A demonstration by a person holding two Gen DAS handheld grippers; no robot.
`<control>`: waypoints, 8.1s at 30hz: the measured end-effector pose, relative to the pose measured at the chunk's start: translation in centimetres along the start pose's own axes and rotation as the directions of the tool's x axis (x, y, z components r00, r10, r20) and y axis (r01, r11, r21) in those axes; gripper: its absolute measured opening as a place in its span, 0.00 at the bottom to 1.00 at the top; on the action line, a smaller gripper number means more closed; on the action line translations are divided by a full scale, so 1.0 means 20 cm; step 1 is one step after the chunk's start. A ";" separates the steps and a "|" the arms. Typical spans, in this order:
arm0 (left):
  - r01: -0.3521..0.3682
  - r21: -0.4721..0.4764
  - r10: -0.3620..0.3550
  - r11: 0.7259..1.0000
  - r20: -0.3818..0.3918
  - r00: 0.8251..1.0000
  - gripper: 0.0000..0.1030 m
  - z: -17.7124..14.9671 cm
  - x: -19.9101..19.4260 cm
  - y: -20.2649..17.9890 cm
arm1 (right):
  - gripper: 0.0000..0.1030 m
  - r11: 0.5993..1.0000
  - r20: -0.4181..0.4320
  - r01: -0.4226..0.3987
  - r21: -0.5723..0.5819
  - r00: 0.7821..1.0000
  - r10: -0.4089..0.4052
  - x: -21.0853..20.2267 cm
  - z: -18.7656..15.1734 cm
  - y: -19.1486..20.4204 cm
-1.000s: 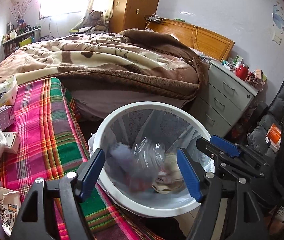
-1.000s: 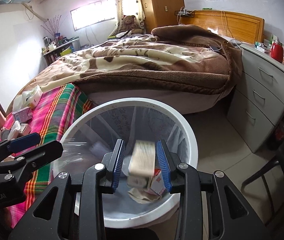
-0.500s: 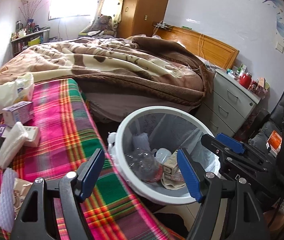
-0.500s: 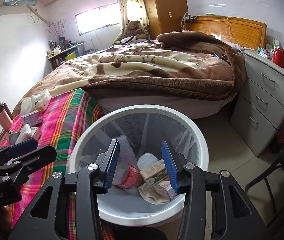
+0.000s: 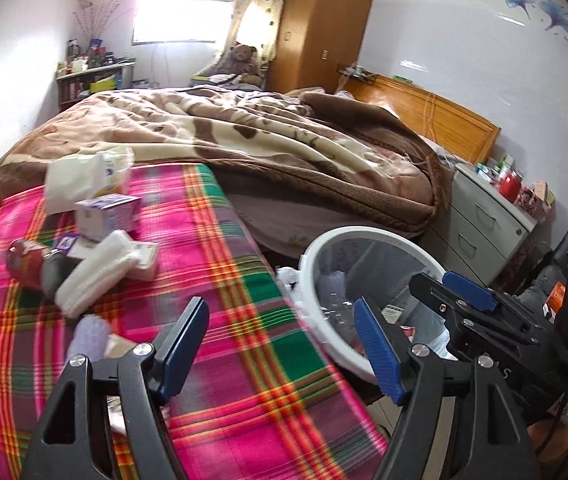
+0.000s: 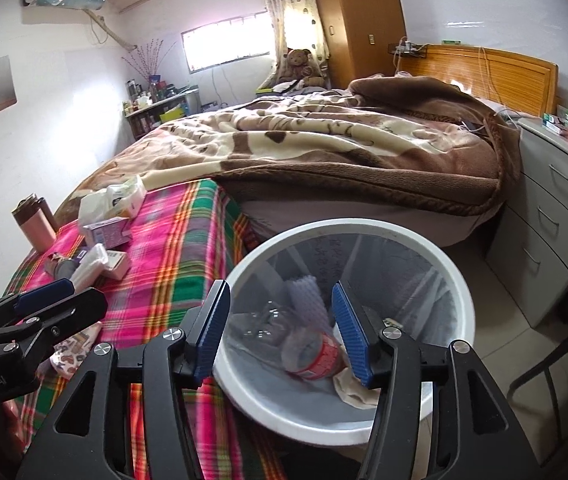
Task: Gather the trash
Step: 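Move both tools back over the remaining trash on the cloth, then grasp the white foam net with the left tool while the right tool grasps a printed wrapper, then carry the foam net and wrapper over the wastebasket and open both tools, then move both tools back over the remaining trash on the cloth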
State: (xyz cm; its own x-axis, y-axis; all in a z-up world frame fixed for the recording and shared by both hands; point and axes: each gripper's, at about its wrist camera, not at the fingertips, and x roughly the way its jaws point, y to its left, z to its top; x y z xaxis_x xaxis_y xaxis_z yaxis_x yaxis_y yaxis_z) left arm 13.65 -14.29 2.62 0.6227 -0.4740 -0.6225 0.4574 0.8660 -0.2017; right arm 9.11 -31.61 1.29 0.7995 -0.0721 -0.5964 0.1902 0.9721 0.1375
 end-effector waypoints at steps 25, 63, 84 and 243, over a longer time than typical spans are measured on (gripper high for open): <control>-0.189 -0.155 0.187 0.970 -0.025 0.982 0.76 -0.21 -0.21 0.61 | 0.56 0.988 -0.060 -0.127 -0.087 0.991 0.122 0.08 -0.08 0.38; -0.203 -0.173 0.171 0.964 -0.185 0.968 0.44 -0.27 0.01 0.87 | 0.56 0.970 -0.174 -0.201 -0.140 0.969 0.175 0.20 -0.19 0.74; -0.290 -0.286 0.254 0.913 -0.158 0.954 0.41 -0.37 -0.18 1.12 | 0.55 0.964 -0.272 -0.246 -0.105 0.939 0.210 0.30 -0.27 0.90; 0.080 0.081 -0.076 0.993 -0.053 0.996 0.66 0.03 0.13 -0.30 | 0.48 0.989 -0.036 0.041 0.145 0.999 -0.036 0.06 0.03 -0.29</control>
State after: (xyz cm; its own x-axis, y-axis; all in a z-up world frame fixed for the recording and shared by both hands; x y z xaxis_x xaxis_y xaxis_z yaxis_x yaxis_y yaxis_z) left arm 12.94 -20.83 2.57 0.5520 -0.5290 -0.6445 0.5557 0.8097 -0.1887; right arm 9.39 -37.51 0.28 0.7710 -0.0986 -0.6292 0.3030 0.9257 0.2263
